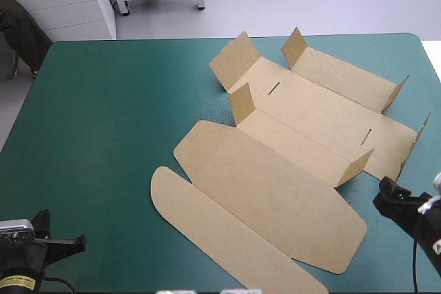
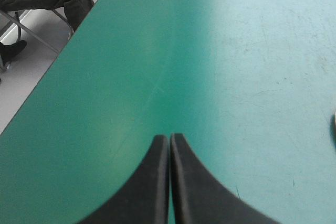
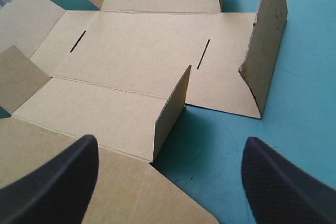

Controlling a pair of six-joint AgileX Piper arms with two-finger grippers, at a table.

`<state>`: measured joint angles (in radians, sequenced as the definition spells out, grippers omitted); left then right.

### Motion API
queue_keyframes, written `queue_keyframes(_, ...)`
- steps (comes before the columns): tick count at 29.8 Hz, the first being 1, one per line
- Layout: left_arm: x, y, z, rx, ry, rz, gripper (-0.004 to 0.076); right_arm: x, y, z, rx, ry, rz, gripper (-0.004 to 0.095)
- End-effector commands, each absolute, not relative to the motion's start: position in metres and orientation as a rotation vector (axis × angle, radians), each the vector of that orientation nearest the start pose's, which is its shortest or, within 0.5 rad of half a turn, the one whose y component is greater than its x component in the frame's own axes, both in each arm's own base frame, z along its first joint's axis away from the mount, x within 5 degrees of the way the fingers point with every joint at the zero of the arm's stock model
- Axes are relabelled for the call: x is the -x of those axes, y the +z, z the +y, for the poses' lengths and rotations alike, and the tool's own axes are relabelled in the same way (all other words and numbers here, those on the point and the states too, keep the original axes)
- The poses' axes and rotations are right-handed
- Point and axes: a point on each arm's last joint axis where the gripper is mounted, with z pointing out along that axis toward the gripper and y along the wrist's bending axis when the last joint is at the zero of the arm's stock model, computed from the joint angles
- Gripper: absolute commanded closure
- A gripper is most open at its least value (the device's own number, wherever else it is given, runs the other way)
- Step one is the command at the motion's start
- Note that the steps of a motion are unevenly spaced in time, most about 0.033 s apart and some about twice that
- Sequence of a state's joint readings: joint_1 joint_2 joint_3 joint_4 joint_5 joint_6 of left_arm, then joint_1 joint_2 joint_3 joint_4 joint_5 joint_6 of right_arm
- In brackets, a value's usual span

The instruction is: Fold the box

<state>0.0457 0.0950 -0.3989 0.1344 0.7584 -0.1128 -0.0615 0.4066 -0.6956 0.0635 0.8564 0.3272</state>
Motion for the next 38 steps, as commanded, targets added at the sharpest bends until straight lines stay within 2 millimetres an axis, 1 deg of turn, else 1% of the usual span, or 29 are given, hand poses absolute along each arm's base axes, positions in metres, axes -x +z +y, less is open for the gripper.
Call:
queue_keyframes(1, -0.032, 0.288, 0.009, 0.109, 0.103, 1.839, 0.0734, -0.094, 0.361, -0.001, -0.502, 0.286, 2.039, 0.0207)
queue_keyframes(3, -0.032, 0.288, 0.009, 0.109, 0.103, 1.839, 0.0734, -0.109, 0.366, -0.001, -0.528, 0.302, 2.092, 0.0207)
queue_keyframes(6, -0.032, 0.288, 0.009, 0.109, 0.103, 1.839, 0.0734, -0.138, 0.367, -0.003, -0.565, 0.291, 2.198, 0.0207)
queue_keyframes(10, -0.032, 0.288, 0.009, 0.108, 0.107, 1.839, 0.0734, -0.176, 0.356, -0.006, -0.656, 0.276, 2.352, 0.0207)
queue_keyframes(11, -0.032, 0.288, 0.009, 0.108, 0.107, 1.839, 0.0734, -0.183, 0.352, -0.006, -0.683, 0.275, 2.377, 0.0207)
queue_keyframes(14, -0.032, 0.288, 0.009, 0.108, 0.107, 1.839, 0.0734, -0.205, 0.343, -0.007, -0.799, 0.303, 2.409, 0.0207)
queue_keyframes(17, -0.032, 0.288, 0.009, 0.108, 0.107, 1.839, 0.0734, -0.225, 0.331, -0.005, -0.833, 0.348, 2.453, 0.0207)
queue_keyframes(20, -0.032, 0.288, 0.009, 0.108, 0.107, 1.839, 0.0734, -0.242, 0.317, -0.003, -0.879, 0.393, 2.488, 0.0207)
queue_keyframes(23, -0.032, 0.288, 0.010, 0.108, 0.110, 1.839, 0.0734, -0.254, 0.302, -0.001, -0.922, 0.423, 2.534, 0.0207)
queue_keyframes(27, -0.032, 0.288, 0.010, 0.107, 0.111, 1.839, 0.0734, -0.262, 0.286, -0.001, -0.946, 0.407, 2.612, 0.0207)
queue_keyframes(30, -0.032, 0.288, 0.010, 0.107, 0.111, 1.839, 0.0734, -0.265, 0.279, -0.002, -0.942, 0.374, 2.656, 0.0227)
queue_keyframes(31, -0.032, 0.288, 0.010, 0.107, 0.111, 1.839, 0.0734, -0.266, 0.277, -0.002, -0.938, 0.369, 2.664, 0.0267)
queue_keyframes(33, -0.032, 0.288, 0.010, 0.107, 0.111, 1.839, 0.0734, -0.266, 0.276, -0.002, -0.936, 0.369, 2.669, 0.0407)
queue_keyframes(34, -0.032, 0.288, 0.010, 0.107, 0.111, 1.839, 0.0734, -0.266, 0.276, -0.002, -0.937, 0.372, 2.669, 0.0521)
queue_keyframes(36, -0.032, 0.288, 0.010, 0.107, 0.112, 1.839, 0.0734, -0.266, 0.276, -0.002, -0.940, 0.377, 2.670, 0.0784)
queue_keyframes(37, -0.032, 0.288, 0.010, 0.104, 0.115, 1.839, 0.0734, -0.266, 0.276, -0.002, -0.940, 0.377, 2.672, 0.0890)
queue_keyframes(38, -0.032, 0.288, 0.010, 0.098, 0.119, 1.840, 0.0734, -0.265, 0.276, -0.001, -0.947, 0.376, 2.681, 0.0915)
